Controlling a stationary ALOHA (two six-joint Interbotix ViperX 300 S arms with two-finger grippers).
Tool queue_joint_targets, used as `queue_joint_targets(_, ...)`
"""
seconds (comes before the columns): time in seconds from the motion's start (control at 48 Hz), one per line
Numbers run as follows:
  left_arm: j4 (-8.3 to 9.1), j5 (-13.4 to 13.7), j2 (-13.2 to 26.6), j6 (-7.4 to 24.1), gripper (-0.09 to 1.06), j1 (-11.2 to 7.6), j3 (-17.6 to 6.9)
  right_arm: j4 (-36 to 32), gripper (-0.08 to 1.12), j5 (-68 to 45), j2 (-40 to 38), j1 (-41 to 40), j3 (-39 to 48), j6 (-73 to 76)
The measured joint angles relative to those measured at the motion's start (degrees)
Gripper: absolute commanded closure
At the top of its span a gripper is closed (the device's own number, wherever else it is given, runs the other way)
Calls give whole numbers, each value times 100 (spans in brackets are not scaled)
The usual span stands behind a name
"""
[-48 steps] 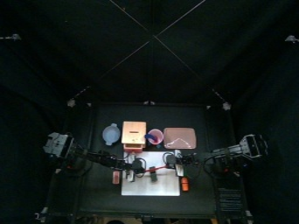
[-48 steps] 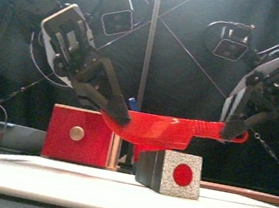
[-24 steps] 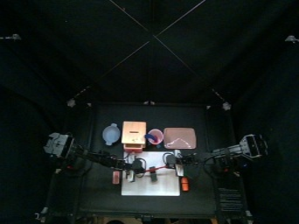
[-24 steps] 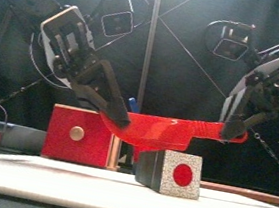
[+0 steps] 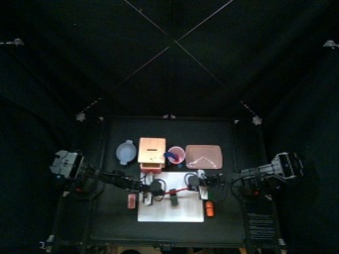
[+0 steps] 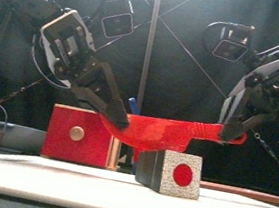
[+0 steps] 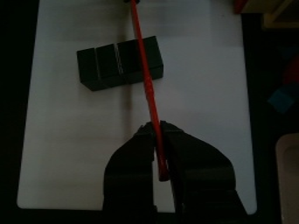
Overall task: Place sushi on board then cut the sushi with the knife then place the pieces on the plate
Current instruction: Cut the sushi into 4 pieces
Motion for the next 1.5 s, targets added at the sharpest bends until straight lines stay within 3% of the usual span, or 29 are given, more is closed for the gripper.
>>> queue_joint_targets(0.688, 0, 18, 9, 0, 66, 0, 9, 35, 67, 0, 229, 0, -53, 0)
queue_joint_targets(1.292, -9, 18, 519, 0, 66, 0, -79, 9, 68, -316, 782, -18, -70, 0)
queue_joint_targets(1.5, 9, 44, 501, 0, 66, 0, -88, -79, 68, -325, 809, -53, -97, -26)
